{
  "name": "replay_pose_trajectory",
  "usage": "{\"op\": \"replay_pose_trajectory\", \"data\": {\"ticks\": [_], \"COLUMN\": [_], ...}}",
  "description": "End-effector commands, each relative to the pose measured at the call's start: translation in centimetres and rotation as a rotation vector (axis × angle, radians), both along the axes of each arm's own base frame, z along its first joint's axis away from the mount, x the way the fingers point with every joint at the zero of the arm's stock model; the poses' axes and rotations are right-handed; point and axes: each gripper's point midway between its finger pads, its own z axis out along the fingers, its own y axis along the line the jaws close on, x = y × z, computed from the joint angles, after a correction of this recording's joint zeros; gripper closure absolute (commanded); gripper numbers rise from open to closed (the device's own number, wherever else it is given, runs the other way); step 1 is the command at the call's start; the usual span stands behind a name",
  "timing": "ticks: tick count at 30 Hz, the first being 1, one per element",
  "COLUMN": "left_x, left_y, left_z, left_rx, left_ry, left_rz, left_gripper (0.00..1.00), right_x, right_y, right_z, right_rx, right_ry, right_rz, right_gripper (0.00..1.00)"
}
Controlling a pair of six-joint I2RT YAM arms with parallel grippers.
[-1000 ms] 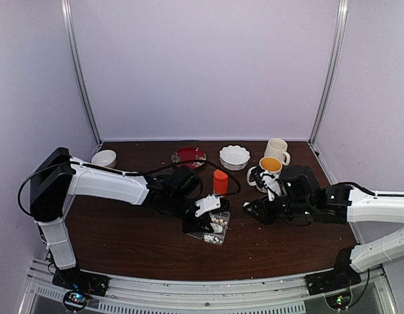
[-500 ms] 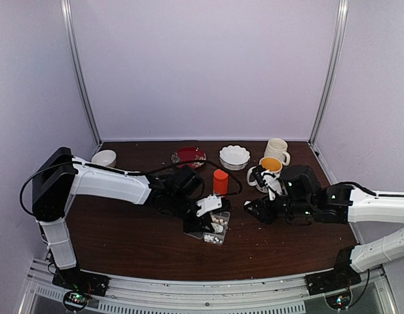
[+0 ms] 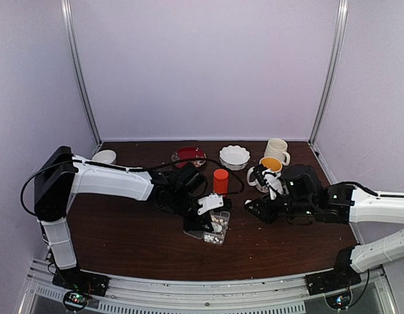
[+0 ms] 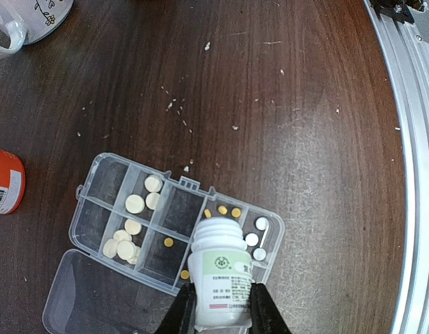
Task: Sort the pills into containers
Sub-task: Pour the pill into the compartment of the pill container.
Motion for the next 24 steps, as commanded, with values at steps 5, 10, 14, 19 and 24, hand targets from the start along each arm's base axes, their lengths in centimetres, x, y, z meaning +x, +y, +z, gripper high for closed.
{"op": "replay_pose_trajectory", "data": {"ticks": [5, 10, 14, 19, 24], "left_x": [0.0, 0.1, 0.0, 0.1, -0.1], "left_y": [-0.6, -0.6, -0.7, -0.4, -0.7], "left_z": [1.1, 1.4, 0.8, 0.7, 0.4], "left_rx": [-0.055, -0.051, -0.069, -0.053, -0.015], "left_ry": [-0.019, -0.025, -0.029, -0.034, -0.003], "left_rz": [0.005, 0.010, 0.002, 0.012, 0.002], "left_gripper": [1.00, 1.00, 1.00, 1.00, 1.00], "right_x": [0.4, 0.4, 0.5, 0.4, 0.4], "right_y": [-0.3, -0.3, -0.3, -0.3, -0.3], "right_z": [1.4, 1.4, 1.3, 1.2, 1.3], "right_rx": [0.009, 0.008, 0.007, 0.009, 0.010], "right_ry": [-0.031, -0.030, -0.032, -0.026, -0.025], "right_rz": [-0.024, -0.022, -0.024, -0.024, -0.024], "right_gripper": [1.00, 1.00, 1.00, 1.00, 1.00]}}
